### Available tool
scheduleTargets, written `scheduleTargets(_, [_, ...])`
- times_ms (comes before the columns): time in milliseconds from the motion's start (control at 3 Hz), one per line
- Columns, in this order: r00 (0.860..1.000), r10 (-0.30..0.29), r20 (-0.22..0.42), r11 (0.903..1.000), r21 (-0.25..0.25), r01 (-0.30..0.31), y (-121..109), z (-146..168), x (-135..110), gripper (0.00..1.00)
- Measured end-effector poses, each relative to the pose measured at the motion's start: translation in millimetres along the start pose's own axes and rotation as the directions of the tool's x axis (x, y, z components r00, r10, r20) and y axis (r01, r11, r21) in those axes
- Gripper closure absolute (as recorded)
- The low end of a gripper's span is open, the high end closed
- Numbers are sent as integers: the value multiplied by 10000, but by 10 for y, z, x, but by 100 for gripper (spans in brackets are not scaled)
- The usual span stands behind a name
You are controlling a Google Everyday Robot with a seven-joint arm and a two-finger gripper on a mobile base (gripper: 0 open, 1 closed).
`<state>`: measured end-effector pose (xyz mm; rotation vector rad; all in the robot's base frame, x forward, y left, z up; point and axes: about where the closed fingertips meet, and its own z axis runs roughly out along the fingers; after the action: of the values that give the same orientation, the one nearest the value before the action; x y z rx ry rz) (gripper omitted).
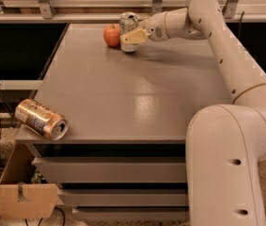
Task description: Move 7up can near apple
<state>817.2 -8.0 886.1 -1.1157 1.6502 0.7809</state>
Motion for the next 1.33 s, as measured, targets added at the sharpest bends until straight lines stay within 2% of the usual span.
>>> scheduleTargets(333, [10000,-1,42,10000,-18,1,0,-3,10,14])
scheduleTargets(667, [10000,-56,53,10000,-59,57,6,6,13,0])
scheduleTargets(1333, [9996,-256,-81,9994,-214,255,39,-55,-5,0])
